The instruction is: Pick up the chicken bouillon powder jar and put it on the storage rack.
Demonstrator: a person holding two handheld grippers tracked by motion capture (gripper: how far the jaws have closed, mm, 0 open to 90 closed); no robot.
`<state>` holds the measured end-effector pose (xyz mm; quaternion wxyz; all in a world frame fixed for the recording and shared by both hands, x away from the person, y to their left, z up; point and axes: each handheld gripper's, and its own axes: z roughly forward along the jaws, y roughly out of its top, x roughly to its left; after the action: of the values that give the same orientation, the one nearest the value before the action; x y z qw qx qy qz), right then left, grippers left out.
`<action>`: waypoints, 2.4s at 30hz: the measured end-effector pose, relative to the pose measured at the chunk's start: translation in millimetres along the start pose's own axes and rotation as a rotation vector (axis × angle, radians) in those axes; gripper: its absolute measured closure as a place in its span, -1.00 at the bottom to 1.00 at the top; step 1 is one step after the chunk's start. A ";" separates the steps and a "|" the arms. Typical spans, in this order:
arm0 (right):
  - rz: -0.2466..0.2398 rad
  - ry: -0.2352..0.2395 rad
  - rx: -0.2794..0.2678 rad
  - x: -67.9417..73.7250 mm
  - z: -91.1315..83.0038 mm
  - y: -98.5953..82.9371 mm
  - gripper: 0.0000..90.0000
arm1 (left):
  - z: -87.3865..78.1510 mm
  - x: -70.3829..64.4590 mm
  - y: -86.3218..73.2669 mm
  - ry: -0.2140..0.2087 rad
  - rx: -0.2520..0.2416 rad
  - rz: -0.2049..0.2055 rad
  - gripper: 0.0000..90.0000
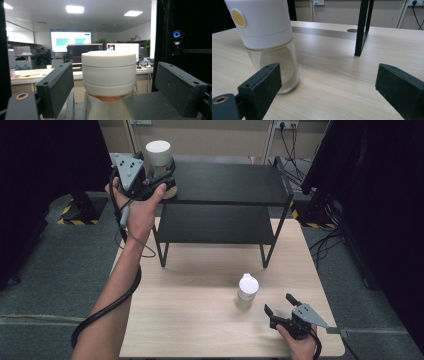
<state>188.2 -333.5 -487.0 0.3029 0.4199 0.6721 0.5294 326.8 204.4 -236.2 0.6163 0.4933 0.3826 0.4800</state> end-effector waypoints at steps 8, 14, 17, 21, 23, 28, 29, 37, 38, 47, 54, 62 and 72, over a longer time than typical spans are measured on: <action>-0.004 -0.001 0.000 0.7 0.2 0.0 -0.85 | -23.0 -3.5 -10.2 -0.021 0.001 -0.005 -0.71; -0.004 -0.001 0.000 0.5 0.2 0.0 -0.86 | -36.0 -4.5 -23.4 -0.047 -0.008 0.010 -0.71; -0.004 -0.001 -0.001 0.7 0.0 -0.2 -0.86 | -43.8 -4.8 -31.4 -0.063 -0.011 0.015 -0.71; -0.007 -0.002 -0.001 1.0 0.0 -0.2 -0.86 | -56.0 -4.4 -46.7 -0.069 -0.011 0.007 -0.71; -0.007 -0.002 -0.001 1.0 0.0 -0.3 -0.86 | -58.9 -4.2 -51.2 -0.067 -0.014 0.001 -0.71; -0.012 -0.003 -0.001 1.4 0.1 -0.1 -0.86 | -70.9 -4.2 -67.9 -0.079 -0.002 0.017 -0.71; -0.012 -0.003 -0.001 1.4 0.1 -0.1 -0.86 | -70.9 -4.2 -67.9 -0.079 -0.002 0.017 -0.71; -0.009 -0.003 0.002 1.5 0.3 0.3 -0.86 | -88.1 -8.2 -90.7 -0.101 0.012 0.029 -0.71; -0.008 -0.003 0.002 1.5 0.3 0.3 -0.86 | -90.1 -9.0 -94.2 -0.101 0.015 0.026 -0.71; -0.012 -0.004 0.000 1.6 0.3 0.1 -0.86 | -102.9 -13.2 -122.1 -0.116 0.048 0.023 -0.71; -0.015 -0.004 -0.001 1.8 0.2 -0.2 -0.86 | -111.9 -15.9 -137.7 -0.127 0.055 0.014 -0.71; -0.014 -0.003 0.000 1.6 0.3 0.1 -0.86 | -125.3 -16.0 -158.4 -0.142 0.074 0.016 -0.71; -0.016 -0.003 0.001 2.0 0.3 0.1 -0.86 | -141.9 -15.7 -188.5 -0.148 0.110 0.016 -0.71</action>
<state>187.5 -331.5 -486.9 0.3080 0.4155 0.6751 0.5260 229.2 213.5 -451.4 0.6112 0.5635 0.3577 0.4253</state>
